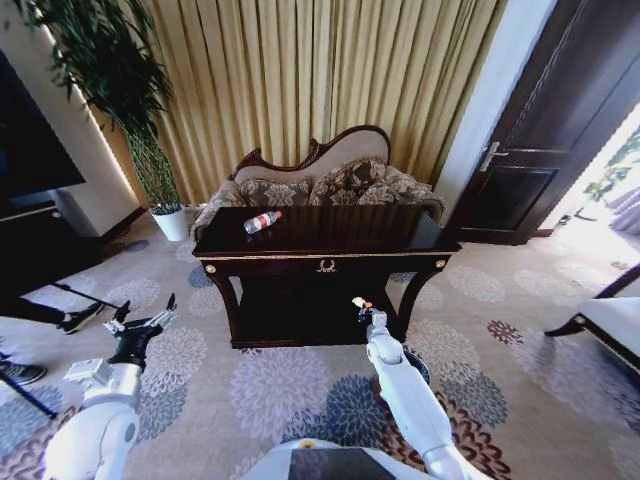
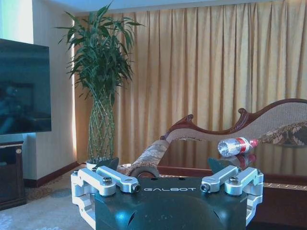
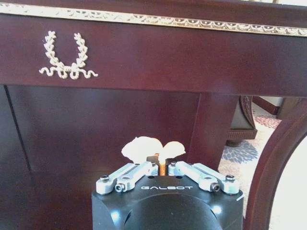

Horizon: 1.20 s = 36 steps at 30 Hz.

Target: Move to the front of the table and place the trash on the table into the trash bin.

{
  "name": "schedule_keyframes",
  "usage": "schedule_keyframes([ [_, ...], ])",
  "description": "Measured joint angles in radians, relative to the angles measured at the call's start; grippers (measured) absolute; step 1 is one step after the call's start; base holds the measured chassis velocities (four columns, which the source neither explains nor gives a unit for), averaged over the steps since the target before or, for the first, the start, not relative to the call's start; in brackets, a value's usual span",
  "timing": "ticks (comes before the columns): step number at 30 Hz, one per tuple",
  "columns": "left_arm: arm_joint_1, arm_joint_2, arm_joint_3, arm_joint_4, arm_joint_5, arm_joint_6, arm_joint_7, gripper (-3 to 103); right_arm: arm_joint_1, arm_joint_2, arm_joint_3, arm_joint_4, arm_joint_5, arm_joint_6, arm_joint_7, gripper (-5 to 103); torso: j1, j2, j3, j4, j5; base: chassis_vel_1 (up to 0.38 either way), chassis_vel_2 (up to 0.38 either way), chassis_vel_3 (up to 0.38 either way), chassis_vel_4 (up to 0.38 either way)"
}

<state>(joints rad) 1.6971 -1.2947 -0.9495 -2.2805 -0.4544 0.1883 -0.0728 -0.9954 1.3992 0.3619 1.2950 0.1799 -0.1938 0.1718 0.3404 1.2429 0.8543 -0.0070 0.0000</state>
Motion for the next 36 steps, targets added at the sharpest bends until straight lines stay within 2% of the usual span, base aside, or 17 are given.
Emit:
schedule_keyframes([
  [23,0.000,0.001,-0.004,0.008,-0.001,-0.003,0.006,100,0.000,0.002,-0.005,0.067,0.038,0.014,-0.006,5,0.000,0.000,0.000,0.0001,0.0000,0.000,0.000,0.000,0.000],
  [36,0.000,-0.001,-0.003,0.013,0.001,-0.007,0.009,100,-0.020,0.002,-0.004,0.075,0.028,0.032,-0.011,5,0.000,0.000,0.000,-0.0003,0.0003,-0.063,-0.082,0.065,0.085],
])
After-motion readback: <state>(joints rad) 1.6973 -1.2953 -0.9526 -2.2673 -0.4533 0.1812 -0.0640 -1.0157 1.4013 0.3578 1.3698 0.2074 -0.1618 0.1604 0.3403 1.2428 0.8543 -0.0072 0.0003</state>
